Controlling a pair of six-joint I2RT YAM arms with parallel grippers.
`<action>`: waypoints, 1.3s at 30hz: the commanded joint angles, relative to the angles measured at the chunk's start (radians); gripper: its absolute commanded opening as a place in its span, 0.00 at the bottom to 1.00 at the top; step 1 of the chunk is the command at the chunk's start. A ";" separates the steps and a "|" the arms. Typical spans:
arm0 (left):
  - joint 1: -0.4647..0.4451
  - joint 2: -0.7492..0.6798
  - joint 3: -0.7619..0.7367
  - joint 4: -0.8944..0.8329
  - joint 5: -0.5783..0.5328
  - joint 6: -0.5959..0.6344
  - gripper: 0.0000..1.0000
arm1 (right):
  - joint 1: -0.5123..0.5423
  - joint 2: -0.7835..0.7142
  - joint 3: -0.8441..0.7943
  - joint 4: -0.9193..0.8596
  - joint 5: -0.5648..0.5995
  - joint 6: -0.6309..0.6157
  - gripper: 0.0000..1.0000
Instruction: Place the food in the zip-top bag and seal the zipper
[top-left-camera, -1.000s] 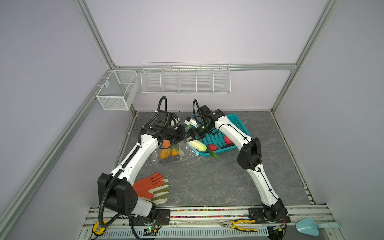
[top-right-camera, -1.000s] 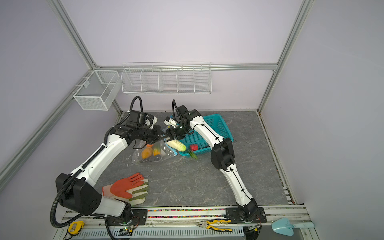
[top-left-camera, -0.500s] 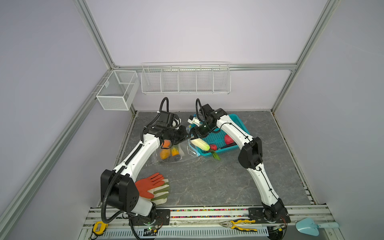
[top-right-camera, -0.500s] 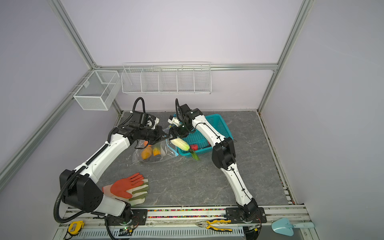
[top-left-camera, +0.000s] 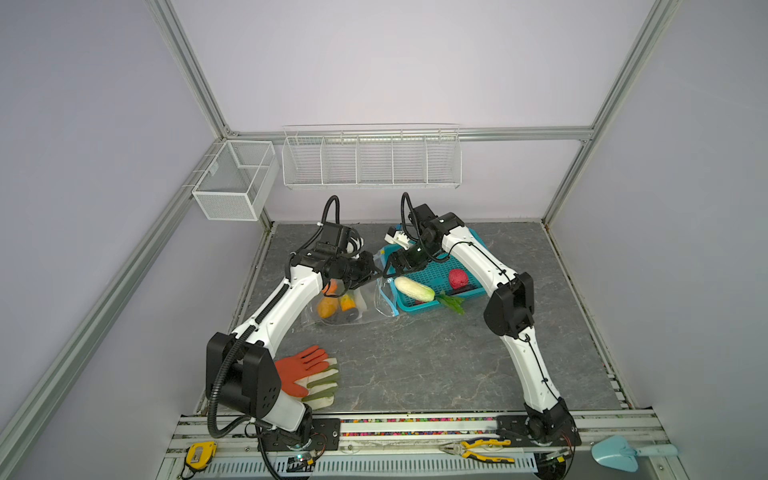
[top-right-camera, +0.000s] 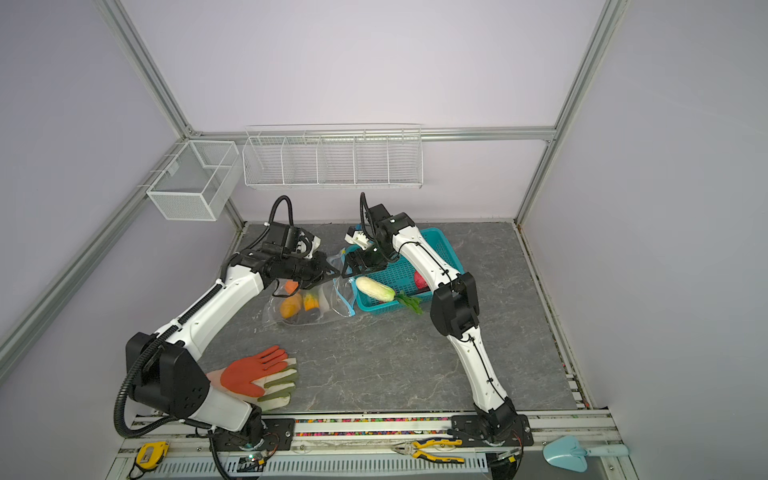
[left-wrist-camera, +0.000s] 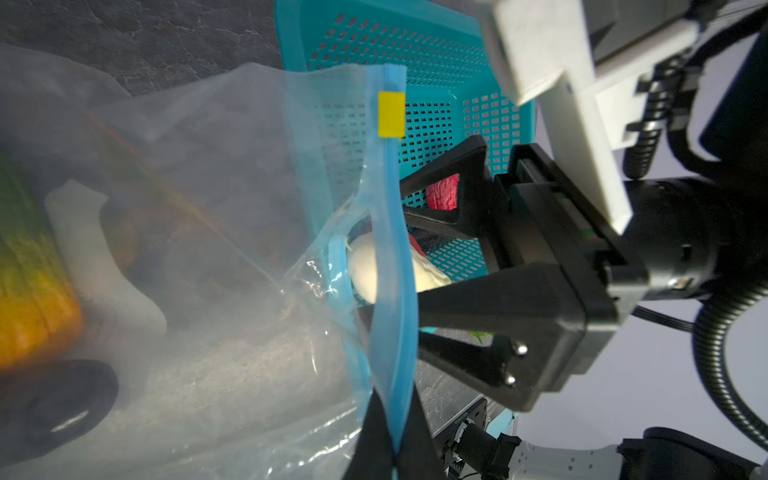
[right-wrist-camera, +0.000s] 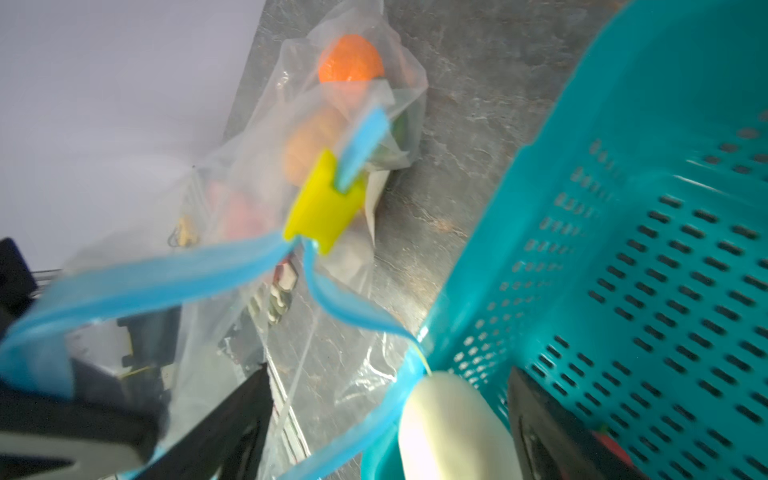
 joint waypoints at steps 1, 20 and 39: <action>-0.003 0.009 -0.014 0.006 0.008 0.003 0.00 | -0.026 -0.095 -0.045 -0.013 0.173 -0.054 0.89; -0.003 0.009 -0.012 0.003 0.037 0.015 0.00 | -0.082 -0.497 -0.640 0.156 0.066 -0.643 0.88; -0.002 -0.006 -0.011 -0.008 0.028 0.016 0.00 | -0.074 -0.272 -0.496 0.043 0.030 -0.671 0.84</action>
